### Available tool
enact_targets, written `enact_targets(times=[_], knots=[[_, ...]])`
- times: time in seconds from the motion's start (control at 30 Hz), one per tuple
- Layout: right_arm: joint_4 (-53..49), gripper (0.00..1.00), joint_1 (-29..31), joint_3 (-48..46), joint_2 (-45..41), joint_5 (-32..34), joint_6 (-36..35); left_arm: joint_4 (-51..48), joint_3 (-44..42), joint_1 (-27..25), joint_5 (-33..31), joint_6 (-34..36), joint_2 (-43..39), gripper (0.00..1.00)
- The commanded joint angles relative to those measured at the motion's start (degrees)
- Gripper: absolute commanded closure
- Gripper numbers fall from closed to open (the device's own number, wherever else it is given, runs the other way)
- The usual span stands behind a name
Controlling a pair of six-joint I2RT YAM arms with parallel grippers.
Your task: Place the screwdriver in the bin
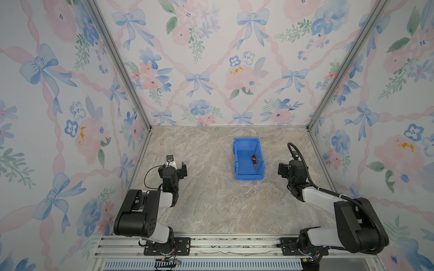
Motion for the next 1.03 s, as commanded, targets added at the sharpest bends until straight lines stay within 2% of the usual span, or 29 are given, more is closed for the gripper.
enact_targets(times=[0.0, 0.1, 0.2, 0.27, 0.4, 0.43, 0.47, 0.5, 0.57, 0.63, 1.0], knots=[[3.6, 0.03, -1.7, 2.3, 2.8, -0.7, -0.8, 8.6, -2.0, 0.3, 6.1, 2.9, 1.9, 0.02], [6.6, 0.03, -2.8, 1.9, 3.6, -5.0, -2.4, 9.0, -2.3, 0.7, 6.6, 2.6, 2.3, 0.02], [18.7, 0.03, -3.8, -2.4, 6.9, -7.8, -2.6, 10.1, -2.6, 0.8, 6.6, 2.5, 2.5, 0.02], [16.5, 0.03, -3.9, -2.2, 6.0, -8.3, -2.5, 10.1, -2.6, 0.8, 6.6, 2.5, 2.5, 0.02], [18.9, 0.03, -4.1, -3.2, 6.5, -11.4, -3.3, 10.4, -2.8, 0.4, 4.3, 2.2, 2.4, 0.03], [20.7, 0.03, -4.1, -4.2, 7.0, -12.9, -3.7, 10.4, -2.9, 0.3, 4.1, 2.2, 2.4, 0.02], [27.8, 0.03, -4.1, -6.6, 9.1, -15.1, -5.0, 10.8, -3.0, 0.3, 4.1, 2.2, 2.5, 0.03], [30.8, 0.03, -3.2, -7.4, 9.8, -14.1, -5.8, 11.1, -3.0, 0.3, 4.1, 2.2, 2.5, 0.03], [24.4, 0.03, -3.3, -5.8, 8.1, -14.0, -5.3, 11.1, -3.0, 0.3, 4.2, 2.1, 2.6, 0.02], [26.5, 0.03, -4.5, -5.9, 9.1, -15.8, -4.5, 11.1, -3.0, 0.3, 4.2, 2.1, 2.6, 0.02], [24.8, 0.03, -5.3, -5.4, 8.7, -17.4, -4.1, 11.1, -3.0, 0.5, 4.5, 2.1, 2.6, 0.03]])
